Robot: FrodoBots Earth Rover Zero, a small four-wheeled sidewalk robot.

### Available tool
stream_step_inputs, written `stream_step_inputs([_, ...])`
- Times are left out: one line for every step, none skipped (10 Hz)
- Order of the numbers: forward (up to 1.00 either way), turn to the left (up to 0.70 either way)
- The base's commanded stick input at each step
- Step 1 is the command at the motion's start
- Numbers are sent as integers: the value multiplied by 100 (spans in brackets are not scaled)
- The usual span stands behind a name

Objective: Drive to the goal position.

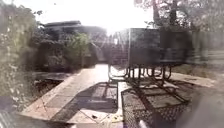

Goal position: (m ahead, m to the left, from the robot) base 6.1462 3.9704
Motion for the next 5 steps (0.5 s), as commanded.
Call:
stream_step_inputs([50, 0])
stream_step_inputs([50, 0])
stream_step_inputs([50, 0])
stream_step_inputs([50, 0])
stream_step_inputs([50, 0])
